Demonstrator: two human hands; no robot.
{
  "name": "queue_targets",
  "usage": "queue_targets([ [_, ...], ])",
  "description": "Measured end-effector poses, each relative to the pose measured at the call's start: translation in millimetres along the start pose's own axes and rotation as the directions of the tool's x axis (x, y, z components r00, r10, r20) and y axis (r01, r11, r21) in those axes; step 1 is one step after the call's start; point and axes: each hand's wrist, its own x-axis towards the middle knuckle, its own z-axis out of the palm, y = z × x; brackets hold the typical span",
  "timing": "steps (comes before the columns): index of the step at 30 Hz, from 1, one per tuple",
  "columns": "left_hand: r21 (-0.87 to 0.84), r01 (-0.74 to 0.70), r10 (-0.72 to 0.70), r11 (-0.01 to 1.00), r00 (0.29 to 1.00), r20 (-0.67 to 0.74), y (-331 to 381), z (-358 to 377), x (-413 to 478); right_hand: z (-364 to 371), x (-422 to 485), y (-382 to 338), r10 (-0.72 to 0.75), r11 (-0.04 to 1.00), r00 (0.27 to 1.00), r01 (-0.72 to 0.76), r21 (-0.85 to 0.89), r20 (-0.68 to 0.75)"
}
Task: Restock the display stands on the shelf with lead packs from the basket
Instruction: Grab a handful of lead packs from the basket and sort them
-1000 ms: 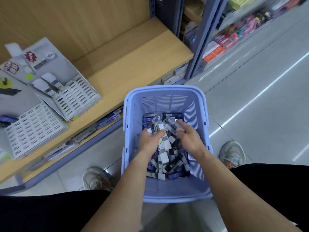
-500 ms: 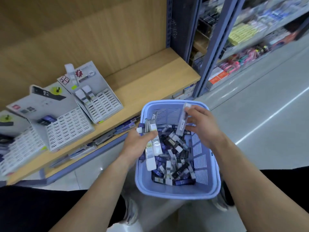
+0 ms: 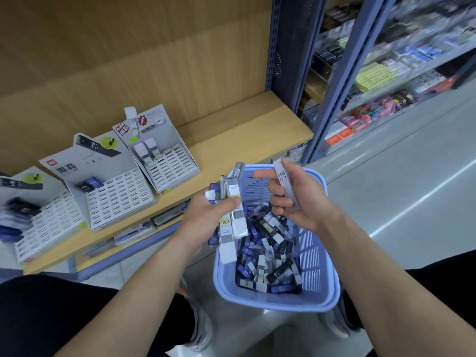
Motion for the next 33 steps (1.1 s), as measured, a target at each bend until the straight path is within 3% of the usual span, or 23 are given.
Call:
queue_targets([
  [4, -0.023, -0.008, 0.008, 1.0, 1.0, -0.004, 8.3, -0.8, -3.3, 3.1, -1.7, -1.9, -0.001, 1.0, 0.997, 0.001, 0.006, 0.074],
  [10, -0.025, -0.031, 0.03, 0.999, 0.999, -0.026, 12.0, -8.4, -4.7, 4.7, -3.9, -2.1, -0.008, 1.0, 0.999, 0.008, -0.008, 0.052],
  [15, 0.012, -0.047, 0.048, 0.999, 0.998, -0.051, 17.4, -27.7, -9.7, 22.7, 10.3, 2.5, -0.022, 0.984, 1.0, 0.019, -0.178, -0.019],
  [18, 0.012, -0.026, 0.027, 1.0, 0.991, -0.134, 18.2, -48.9, -15.2, 47.7, 31.2, 8.0, -0.014, 0.923, 1.0, 0.019, -0.384, 0.017],
  [21, 0.002, 0.012, -0.011, 1.0, 0.969, -0.245, 17.7, -77.4, -17.9, 84.7, 58.9, 13.1, -0.084, 0.823, 0.992, 0.122, -0.555, 0.093],
  [26, -0.018, 0.011, -0.017, 1.0, 0.915, -0.403, 21.5, -128.4, -29.1, 144.8, 102.4, 12.1, -0.187, 0.681, 0.958, 0.285, -0.674, 0.216],
  [33, 0.049, 0.09, -0.052, 0.995, 0.852, -0.521, 9.6, -214.4, -48.4, 199.9, 159.5, 15.3, -0.247, 0.68, 0.94, 0.341, -0.649, 0.235],
])
